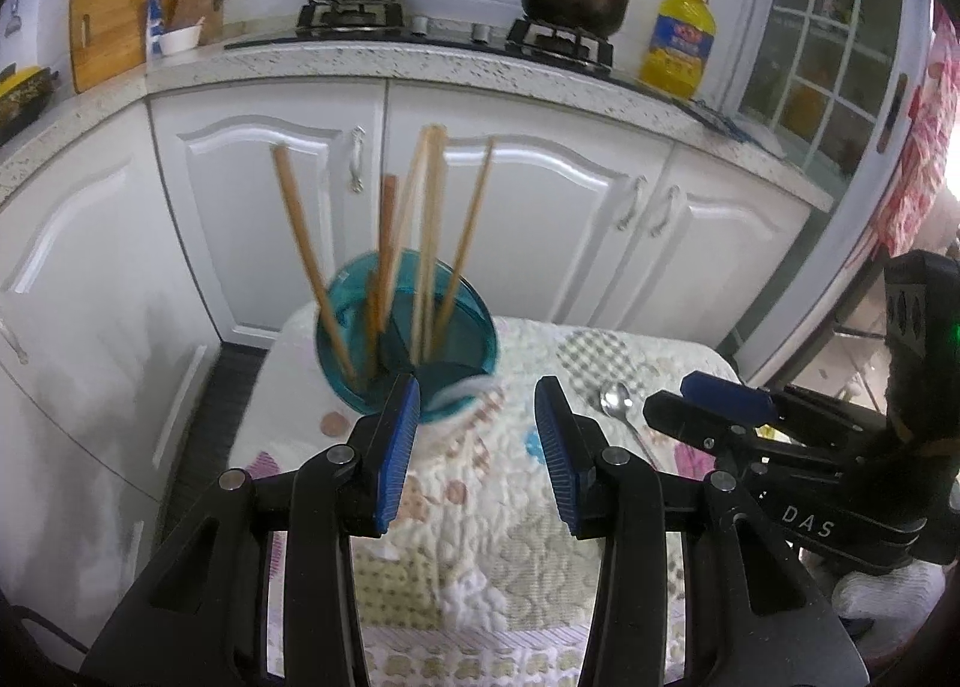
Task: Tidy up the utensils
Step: 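Withdraw both open tools from the holder back over the table, then grasp the wooden chopstick with the left tool while the right tool grasps the metal spoon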
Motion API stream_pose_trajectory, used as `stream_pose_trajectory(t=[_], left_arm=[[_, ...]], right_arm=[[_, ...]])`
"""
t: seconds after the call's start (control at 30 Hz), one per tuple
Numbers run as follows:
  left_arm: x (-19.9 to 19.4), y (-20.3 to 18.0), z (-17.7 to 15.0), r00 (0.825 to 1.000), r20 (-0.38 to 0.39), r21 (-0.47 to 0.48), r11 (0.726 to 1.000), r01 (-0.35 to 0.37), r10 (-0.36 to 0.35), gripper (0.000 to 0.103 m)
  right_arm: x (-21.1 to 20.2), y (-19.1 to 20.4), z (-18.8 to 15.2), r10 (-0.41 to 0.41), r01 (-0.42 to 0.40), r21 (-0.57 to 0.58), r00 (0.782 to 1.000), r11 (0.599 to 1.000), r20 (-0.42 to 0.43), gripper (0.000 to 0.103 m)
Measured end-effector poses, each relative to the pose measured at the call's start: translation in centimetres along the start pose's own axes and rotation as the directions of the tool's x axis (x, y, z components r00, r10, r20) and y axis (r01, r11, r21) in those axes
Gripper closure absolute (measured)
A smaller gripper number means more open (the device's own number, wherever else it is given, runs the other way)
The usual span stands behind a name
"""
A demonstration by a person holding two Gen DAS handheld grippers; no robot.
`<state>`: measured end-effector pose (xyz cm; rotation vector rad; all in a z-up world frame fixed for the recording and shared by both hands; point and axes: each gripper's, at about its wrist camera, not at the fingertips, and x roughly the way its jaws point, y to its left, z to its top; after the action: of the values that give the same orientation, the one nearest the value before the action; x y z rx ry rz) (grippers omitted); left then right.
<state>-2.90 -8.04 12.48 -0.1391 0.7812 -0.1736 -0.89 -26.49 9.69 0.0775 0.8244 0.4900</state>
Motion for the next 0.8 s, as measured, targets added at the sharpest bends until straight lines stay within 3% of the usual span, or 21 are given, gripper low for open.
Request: stream_pose_trajectory(t=[0.37,0.5,0.63,0.8], left_arm=[[1.7,-2.5,-2.2,0.997,-0.067,0.024,0.999,0.039,-0.037,0.064],[2.7,-2.9,-3.3,0.99,-0.109,0.019,0.996,0.089,-0.086,0.064],[4.4,-3.3,-5.2,0.972,-0.175,-0.005,0.987,0.16,-0.159,0.064],[7.0,-4.3,-7.6,0.943,-0.27,-0.012,0.98,0.199,-0.195,0.064]], right_arm=[[-1.3,-3.8,-2.5,-0.063,0.065,0.061,0.998,0.996,-0.025,0.061],[-1.0,-6.0,-3.8,-0.091,0.095,0.091,0.995,0.991,-0.051,0.06],[0.5,-8.7,-5.8,-0.125,0.139,0.121,0.985,0.983,-0.121,0.06],[2.6,-11.0,-7.9,-0.127,0.158,0.163,0.974,0.974,-0.188,0.06]])
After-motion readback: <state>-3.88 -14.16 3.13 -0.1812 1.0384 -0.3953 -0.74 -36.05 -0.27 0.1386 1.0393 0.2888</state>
